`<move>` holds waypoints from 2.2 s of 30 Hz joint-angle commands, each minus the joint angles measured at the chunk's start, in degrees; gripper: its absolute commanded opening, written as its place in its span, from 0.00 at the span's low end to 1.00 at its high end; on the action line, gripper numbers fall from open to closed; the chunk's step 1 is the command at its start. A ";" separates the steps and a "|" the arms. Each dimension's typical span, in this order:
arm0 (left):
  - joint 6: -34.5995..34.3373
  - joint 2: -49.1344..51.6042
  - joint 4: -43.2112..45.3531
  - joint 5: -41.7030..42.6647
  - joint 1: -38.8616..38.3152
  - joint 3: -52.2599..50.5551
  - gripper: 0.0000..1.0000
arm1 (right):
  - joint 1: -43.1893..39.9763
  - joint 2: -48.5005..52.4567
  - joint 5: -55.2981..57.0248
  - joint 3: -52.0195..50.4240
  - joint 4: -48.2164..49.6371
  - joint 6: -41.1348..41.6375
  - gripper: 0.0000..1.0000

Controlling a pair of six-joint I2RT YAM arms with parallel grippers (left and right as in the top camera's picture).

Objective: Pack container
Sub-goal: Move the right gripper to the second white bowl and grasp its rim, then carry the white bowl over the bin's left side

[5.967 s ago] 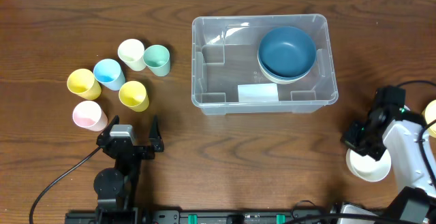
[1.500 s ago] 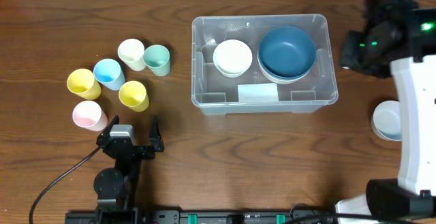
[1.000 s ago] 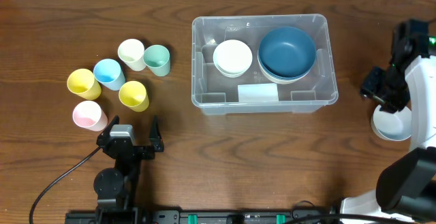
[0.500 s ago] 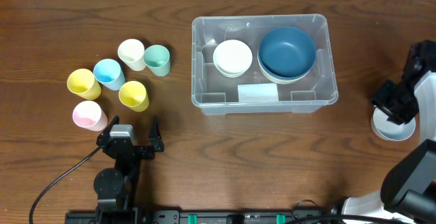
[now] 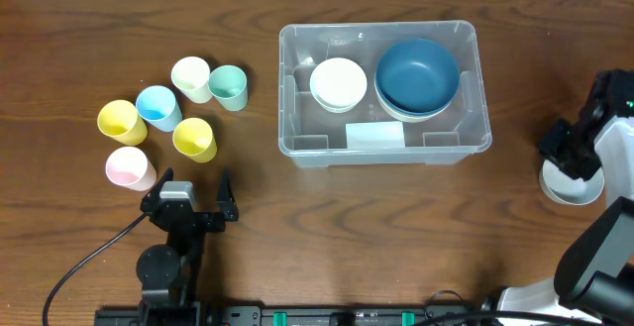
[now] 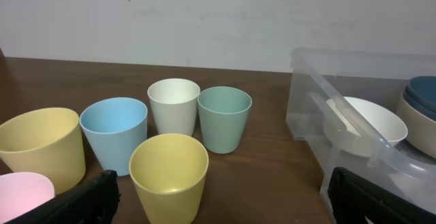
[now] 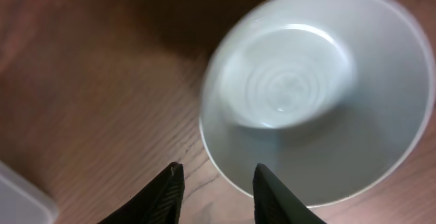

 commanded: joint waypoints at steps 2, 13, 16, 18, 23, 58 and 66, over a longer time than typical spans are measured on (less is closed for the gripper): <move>0.35 -0.35 -1.92 0.81 0.31 -1.01 0.98 | -0.22 -0.13 0.09 -3.02 1.95 0.83 0.34; 0.35 -0.35 -1.90 0.81 0.31 -1.01 0.98 | -0.22 -0.13 0.31 -6.45 4.44 2.10 0.25; 0.35 -0.35 -1.92 0.81 0.31 -1.01 0.98 | -0.22 -0.13 0.55 -7.39 5.40 2.10 0.25; 0.35 -0.35 -1.92 0.81 0.31 -1.01 0.98 | -0.22 -0.13 0.70 -8.28 6.49 2.10 0.24; 0.35 -0.35 -1.92 0.81 0.31 -1.01 0.98 | -0.22 -0.13 0.68 -11.61 9.57 2.36 0.12; 0.35 -0.35 -1.90 0.81 0.31 -1.01 0.98 | 39.98 -8.22 -5.20 42.62 -17.73 -13.88 0.01; 0.35 -0.35 -1.92 0.81 0.31 -1.01 0.98 | 58.77 3.63 5.73 42.51 -10.91 -14.99 0.01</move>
